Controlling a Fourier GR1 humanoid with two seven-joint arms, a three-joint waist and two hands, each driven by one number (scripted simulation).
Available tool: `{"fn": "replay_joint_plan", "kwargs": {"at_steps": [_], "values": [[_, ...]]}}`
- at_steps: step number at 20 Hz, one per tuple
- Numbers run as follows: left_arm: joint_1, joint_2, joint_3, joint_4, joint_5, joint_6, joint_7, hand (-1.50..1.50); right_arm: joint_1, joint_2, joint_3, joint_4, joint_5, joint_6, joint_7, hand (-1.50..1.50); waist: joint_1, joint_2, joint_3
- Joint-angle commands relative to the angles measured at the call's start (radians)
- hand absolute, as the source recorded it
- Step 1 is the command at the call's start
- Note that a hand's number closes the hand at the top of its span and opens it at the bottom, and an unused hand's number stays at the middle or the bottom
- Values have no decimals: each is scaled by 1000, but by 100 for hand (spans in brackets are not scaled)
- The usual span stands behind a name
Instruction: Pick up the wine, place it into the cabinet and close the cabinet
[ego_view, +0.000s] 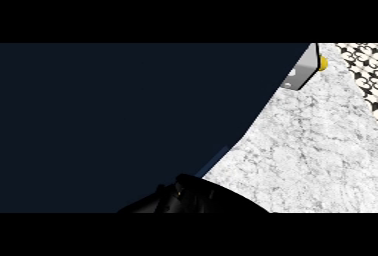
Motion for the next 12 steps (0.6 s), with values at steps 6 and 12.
{"fn": "replay_joint_plan", "kwargs": {"at_steps": [6, 12], "values": [[13, -27, 79, -19, 8, -40, 50, 150, -227, 13, -71, 286, -115, -103, -141, 150, 1, 1, 0], [-15, -61, 93, -4, -20, -64, 77, 150, -211, 14, -116, 414, -140, -64, -202, 150, -6, 2, 1]]}}
